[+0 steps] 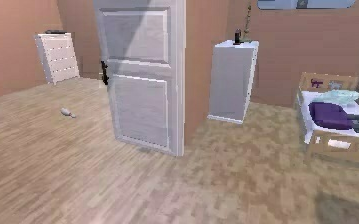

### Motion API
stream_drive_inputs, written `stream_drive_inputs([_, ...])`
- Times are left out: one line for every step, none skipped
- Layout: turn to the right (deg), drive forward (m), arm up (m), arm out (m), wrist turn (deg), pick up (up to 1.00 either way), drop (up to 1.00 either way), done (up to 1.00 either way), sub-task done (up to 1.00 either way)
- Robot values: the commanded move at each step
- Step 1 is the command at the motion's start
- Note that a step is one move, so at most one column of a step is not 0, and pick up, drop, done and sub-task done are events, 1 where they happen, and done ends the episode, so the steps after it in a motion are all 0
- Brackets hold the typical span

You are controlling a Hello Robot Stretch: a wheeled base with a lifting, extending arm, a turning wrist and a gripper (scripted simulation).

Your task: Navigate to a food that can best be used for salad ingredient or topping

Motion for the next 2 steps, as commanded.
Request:
stream_drive_inputs([0.0, 0.45, 0.00, 0.00, 0.0, 0.00, 0.00, 0.00, 0.00])
stream_drive_inputs([21.0, 0.00, 0.00, 0.00, 0.0, 0.00, 0.00, 0.00, 0.00])
